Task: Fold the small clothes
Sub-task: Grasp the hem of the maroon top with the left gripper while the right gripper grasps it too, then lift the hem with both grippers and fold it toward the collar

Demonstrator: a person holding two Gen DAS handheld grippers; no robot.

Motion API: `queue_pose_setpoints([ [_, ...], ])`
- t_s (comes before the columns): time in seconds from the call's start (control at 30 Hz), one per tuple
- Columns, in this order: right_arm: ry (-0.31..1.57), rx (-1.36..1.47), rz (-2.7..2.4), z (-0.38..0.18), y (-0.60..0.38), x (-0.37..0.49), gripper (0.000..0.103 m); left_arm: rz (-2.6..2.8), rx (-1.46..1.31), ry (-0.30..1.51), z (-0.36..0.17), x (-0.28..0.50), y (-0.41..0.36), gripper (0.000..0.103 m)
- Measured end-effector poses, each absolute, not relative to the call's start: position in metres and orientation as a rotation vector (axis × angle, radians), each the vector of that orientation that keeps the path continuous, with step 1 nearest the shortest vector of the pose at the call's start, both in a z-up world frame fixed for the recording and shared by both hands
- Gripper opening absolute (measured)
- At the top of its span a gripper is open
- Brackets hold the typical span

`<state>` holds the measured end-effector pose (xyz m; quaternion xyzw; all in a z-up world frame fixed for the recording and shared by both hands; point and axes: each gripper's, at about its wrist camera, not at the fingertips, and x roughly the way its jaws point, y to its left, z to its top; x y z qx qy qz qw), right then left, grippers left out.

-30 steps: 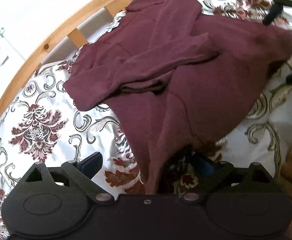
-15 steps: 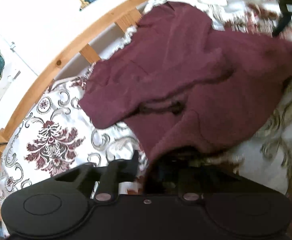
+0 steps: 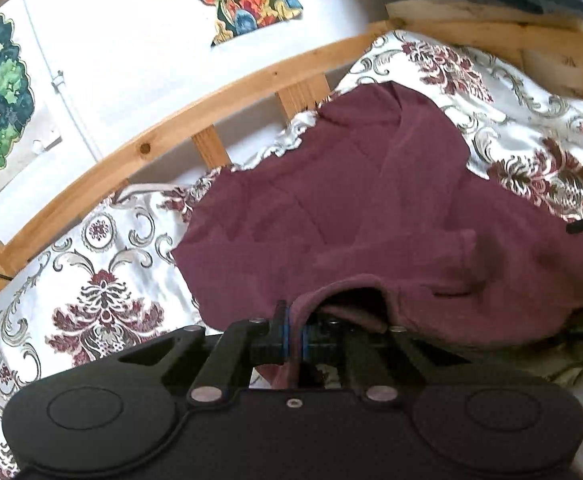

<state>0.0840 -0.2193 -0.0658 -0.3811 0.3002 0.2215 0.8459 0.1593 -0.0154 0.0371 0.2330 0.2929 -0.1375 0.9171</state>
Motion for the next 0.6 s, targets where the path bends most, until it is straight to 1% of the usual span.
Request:
queue_pose_setpoints([
  [0.03, 0.63, -0.796, 0.455, -0.065, -0.221, 0.085, 0.082, -0.283, 0.477, 0.601, 0.038, 0.159, -0.015, 0.006],
  [0.1, 0.63, -0.776, 0.429, -0.062, -0.226, 0.089, 0.063, -0.283, 0.471, 0.603, 0.038, 0.158, -0.013, 0.005],
  [0.13, 0.633, -0.761, 0.42, -0.061, -0.229, 0.091, 0.058, -0.282, 0.465, 0.605, 0.037, 0.156, -0.012, 0.005],
  [0.17, 0.638, -0.741, 0.413, -0.06, -0.233, 0.093, 0.044, -0.28, 0.457, 0.608, 0.036, 0.153, -0.011, 0.005],
  [0.2, 0.642, -0.723, 0.407, -0.058, -0.236, 0.095, 0.023, -0.278, 0.444, 0.614, 0.033, 0.15, -0.009, 0.005],
  [0.23, 0.641, -0.71, 0.402, -0.056, -0.238, 0.096, 0.015, -0.279, 0.434, 0.619, 0.031, 0.147, -0.006, 0.005],
  [0.27, 0.629, -0.699, 0.393, -0.053, -0.241, 0.096, 0.01, -0.277, 0.422, 0.623, 0.028, 0.142, -0.004, 0.005],
  [0.4, 0.52, -0.683, 0.348, -0.034, -0.249, 0.086, 0.007, -0.264, 0.367, 0.633, 0.024, 0.122, 0.007, 0.005],
  [0.6, 0.41, -0.762, 0.322, -0.003, -0.25, 0.058, 0.007, -0.273, 0.326, 0.597, 0.031, 0.081, 0.024, 0.004],
])
